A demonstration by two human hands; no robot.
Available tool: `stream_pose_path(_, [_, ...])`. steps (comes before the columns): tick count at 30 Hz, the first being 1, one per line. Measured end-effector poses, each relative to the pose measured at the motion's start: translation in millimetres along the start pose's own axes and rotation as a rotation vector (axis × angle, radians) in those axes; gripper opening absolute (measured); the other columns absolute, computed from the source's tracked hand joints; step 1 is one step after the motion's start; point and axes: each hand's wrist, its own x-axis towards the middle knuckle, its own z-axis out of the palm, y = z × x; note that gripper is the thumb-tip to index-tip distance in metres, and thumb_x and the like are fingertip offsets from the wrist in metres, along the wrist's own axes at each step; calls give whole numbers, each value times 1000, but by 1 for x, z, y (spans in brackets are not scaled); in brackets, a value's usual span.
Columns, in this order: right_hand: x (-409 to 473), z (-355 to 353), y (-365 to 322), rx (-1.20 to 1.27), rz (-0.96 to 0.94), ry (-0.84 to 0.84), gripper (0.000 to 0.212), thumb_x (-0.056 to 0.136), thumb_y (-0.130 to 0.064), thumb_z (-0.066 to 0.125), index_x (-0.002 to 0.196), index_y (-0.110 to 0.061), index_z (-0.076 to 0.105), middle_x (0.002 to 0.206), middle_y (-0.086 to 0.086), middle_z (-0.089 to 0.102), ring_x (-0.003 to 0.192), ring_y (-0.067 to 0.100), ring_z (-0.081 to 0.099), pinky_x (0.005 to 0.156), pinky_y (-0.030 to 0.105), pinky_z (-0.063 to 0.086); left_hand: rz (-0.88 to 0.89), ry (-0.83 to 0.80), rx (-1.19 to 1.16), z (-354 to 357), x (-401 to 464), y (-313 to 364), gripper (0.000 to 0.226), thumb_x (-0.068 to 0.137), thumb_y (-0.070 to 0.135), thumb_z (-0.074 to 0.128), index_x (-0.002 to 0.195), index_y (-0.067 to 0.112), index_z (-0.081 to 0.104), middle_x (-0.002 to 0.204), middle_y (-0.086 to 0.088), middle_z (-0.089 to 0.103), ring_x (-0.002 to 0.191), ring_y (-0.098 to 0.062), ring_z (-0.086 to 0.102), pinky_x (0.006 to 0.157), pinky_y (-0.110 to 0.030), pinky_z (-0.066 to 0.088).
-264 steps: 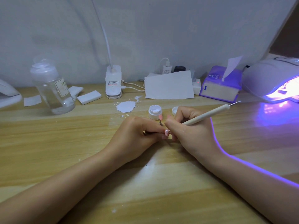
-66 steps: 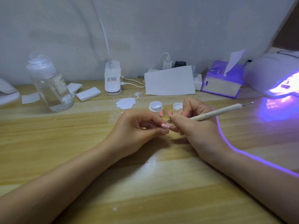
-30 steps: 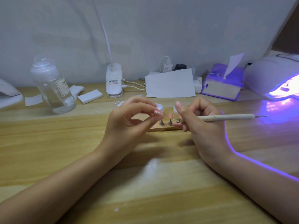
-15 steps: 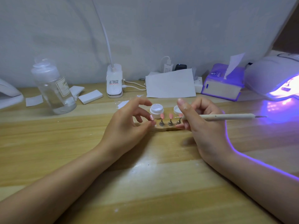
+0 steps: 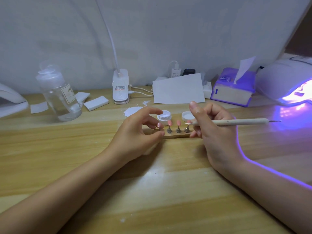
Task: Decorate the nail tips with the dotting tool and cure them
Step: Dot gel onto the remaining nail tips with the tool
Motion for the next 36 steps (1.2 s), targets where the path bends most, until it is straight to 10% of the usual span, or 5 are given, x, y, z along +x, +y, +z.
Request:
stream_pose_path(9, [14,-10,1,49,27,114,40,85,-22,63,51,-20,41,39,-8,43,38,3,42,39,15,40,-14,-26,73,-1,7,5,29,69,20,78,87,32,58,82,10,66,76,3,56,65,-2,37])
stream_pose_path(20, [21,-18,6,73,43,188,40,86,-18,63,54,-19,40,36,-14,39,31,0,43,36,13,34,-74,-12,189,9,13,14,18,70,27,74,65,36,59,66,20,62,67,-3,54,74,-38,50])
stream_pose_path(36, [18,-17,0,-51,8,114,33,72,-25,75,55,-24,47,43,-8,50,45,11,50,41,16,38,310,212,50,9,-6,19,7,78,5,67,76,10,63,78,8,67,77,-2,61,74,-12,42])
